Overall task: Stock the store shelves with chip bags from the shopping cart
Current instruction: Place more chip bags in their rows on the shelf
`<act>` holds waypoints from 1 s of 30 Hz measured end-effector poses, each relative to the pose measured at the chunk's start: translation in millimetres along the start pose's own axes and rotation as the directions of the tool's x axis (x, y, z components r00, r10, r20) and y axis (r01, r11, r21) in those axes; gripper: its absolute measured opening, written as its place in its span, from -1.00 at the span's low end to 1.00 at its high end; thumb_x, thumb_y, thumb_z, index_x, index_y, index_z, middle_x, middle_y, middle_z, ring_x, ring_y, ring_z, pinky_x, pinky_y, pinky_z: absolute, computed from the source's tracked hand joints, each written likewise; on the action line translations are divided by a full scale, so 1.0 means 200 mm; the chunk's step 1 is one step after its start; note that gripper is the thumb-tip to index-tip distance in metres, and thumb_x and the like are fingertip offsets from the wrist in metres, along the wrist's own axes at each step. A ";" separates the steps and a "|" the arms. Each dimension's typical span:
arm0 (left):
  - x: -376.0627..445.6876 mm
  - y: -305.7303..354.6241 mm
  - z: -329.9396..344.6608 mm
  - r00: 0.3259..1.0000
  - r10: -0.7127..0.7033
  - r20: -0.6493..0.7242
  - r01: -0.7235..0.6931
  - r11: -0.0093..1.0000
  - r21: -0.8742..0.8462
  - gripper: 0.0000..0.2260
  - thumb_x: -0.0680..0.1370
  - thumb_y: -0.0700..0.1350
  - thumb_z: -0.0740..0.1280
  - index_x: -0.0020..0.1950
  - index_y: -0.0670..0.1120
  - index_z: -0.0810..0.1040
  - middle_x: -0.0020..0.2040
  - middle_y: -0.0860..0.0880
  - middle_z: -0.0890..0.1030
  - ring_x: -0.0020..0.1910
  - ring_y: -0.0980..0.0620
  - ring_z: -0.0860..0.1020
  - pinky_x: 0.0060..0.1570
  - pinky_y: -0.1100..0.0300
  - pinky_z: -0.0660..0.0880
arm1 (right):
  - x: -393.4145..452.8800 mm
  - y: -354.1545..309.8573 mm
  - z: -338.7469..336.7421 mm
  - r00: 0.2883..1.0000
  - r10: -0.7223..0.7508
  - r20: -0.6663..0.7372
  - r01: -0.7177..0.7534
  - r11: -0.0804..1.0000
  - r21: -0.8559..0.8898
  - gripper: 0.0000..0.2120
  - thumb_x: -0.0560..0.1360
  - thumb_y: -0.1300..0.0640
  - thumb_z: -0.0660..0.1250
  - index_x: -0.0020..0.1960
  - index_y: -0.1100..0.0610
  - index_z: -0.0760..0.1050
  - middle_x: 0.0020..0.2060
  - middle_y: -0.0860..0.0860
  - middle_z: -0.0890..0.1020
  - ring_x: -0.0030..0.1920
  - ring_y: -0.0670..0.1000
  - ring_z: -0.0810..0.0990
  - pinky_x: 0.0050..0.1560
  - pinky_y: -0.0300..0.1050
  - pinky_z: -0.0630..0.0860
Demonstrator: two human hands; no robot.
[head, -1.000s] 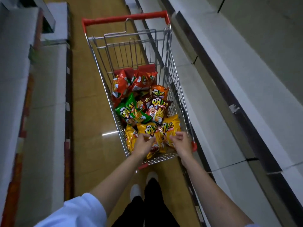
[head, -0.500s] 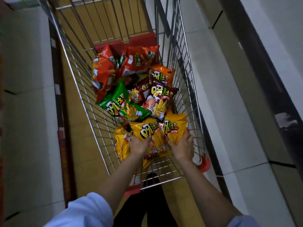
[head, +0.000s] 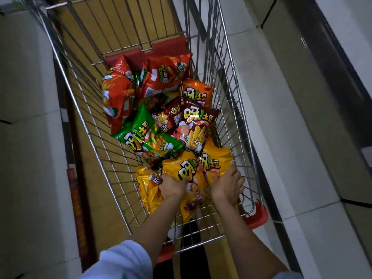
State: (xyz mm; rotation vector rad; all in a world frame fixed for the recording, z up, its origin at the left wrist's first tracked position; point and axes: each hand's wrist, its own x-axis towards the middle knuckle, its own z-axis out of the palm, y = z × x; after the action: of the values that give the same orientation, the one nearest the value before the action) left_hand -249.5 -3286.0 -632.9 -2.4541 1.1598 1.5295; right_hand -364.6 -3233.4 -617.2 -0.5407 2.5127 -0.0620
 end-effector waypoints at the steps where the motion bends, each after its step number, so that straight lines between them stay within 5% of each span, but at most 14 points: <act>1: -0.03 0.01 -0.01 1.000 0.014 -0.001 -0.014 1.000 0.007 -0.32 0.40 0.03 0.51 0.36 -0.21 0.27 0.31 -0.27 0.41 0.32 -0.27 0.37 0.22 -0.04 0.42 | -0.01 0.00 -0.01 1.000 0.002 -0.011 -0.002 1.000 0.016 -0.32 0.53 -0.06 0.32 0.48 0.20 0.12 0.41 0.21 0.33 0.40 0.21 0.29 0.36 0.10 0.29; 7: -0.15 0.00 -0.17 0.979 0.183 0.088 -0.167 0.973 -0.157 -0.46 0.43 -0.14 0.50 0.31 -0.16 0.33 0.22 -0.13 0.53 0.19 -0.16 0.52 0.19 -0.06 0.49 | -0.13 -0.02 -0.15 0.998 -0.051 -0.023 0.055 0.969 0.241 -0.39 0.54 0.06 0.35 0.46 0.21 0.15 0.36 0.22 0.33 0.23 0.24 0.48 0.08 0.11 0.51; 10: -0.21 0.00 -0.31 0.947 0.268 0.179 -0.226 0.948 -0.225 -0.53 0.42 -0.18 0.50 0.24 -0.13 0.37 0.10 -0.09 0.57 -0.04 -0.03 0.56 -0.06 0.09 0.53 | -0.21 -0.01 -0.24 0.995 -0.089 -0.045 0.099 0.936 0.338 -0.39 0.53 0.06 0.35 0.47 0.18 0.16 0.36 0.21 0.32 0.21 0.22 0.50 0.01 0.04 0.51; 14: -0.26 0.01 -0.46 0.920 0.320 0.226 -0.245 0.919 -0.308 -0.43 0.40 -0.18 0.52 0.34 -0.12 0.36 0.13 -0.13 0.58 0.04 -0.11 0.58 0.05 -0.04 0.56 | -0.30 0.02 -0.34 0.996 -0.082 -0.035 0.089 0.870 0.486 -0.35 0.51 0.04 0.39 0.49 0.16 0.18 0.38 0.19 0.33 0.28 0.22 0.46 0.11 0.08 0.50; 20: -0.37 0.09 -0.67 0.870 0.424 0.253 -0.299 0.860 -0.414 -0.52 0.42 -0.22 0.49 0.29 -0.10 0.43 0.11 -0.12 0.60 -0.04 -0.05 0.61 -0.08 0.05 0.58 | -0.51 0.05 -0.52 0.992 -0.101 -0.071 0.123 0.747 0.654 -0.49 0.49 0.03 0.42 0.35 0.13 0.32 0.20 0.09 0.56 0.20 0.17 0.55 0.14 0.11 0.50; 25: -0.52 0.15 -0.78 0.810 0.505 0.298 -0.347 0.823 -0.450 -0.47 0.41 -0.20 0.51 0.33 -0.11 0.43 0.15 -0.13 0.61 0.06 -0.10 0.62 0.11 -0.08 0.56 | -0.65 0.08 -0.67 0.980 -0.106 -0.167 0.191 0.727 0.660 -0.50 0.49 0.01 0.41 0.32 0.14 0.32 0.18 0.11 0.57 0.20 0.19 0.55 0.14 0.12 0.50; 30: -0.68 0.22 -0.81 0.752 0.574 0.324 -0.393 0.785 -0.478 -0.55 0.43 -0.22 0.49 0.27 -0.13 0.43 0.10 -0.11 0.62 -0.03 -0.05 0.62 -0.14 0.08 0.58 | -0.77 0.12 -0.82 0.964 -0.072 -0.256 0.231 0.700 0.675 -0.49 0.51 0.01 0.40 0.35 0.14 0.29 0.22 0.11 0.55 0.21 0.18 0.54 0.11 0.04 0.49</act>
State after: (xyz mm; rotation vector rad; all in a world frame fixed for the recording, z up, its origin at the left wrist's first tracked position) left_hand -184.0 -3302.9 -427.9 -1.8265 1.6086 2.5313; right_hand -344.5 -3161.8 -402.8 -0.4214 2.3711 -1.1546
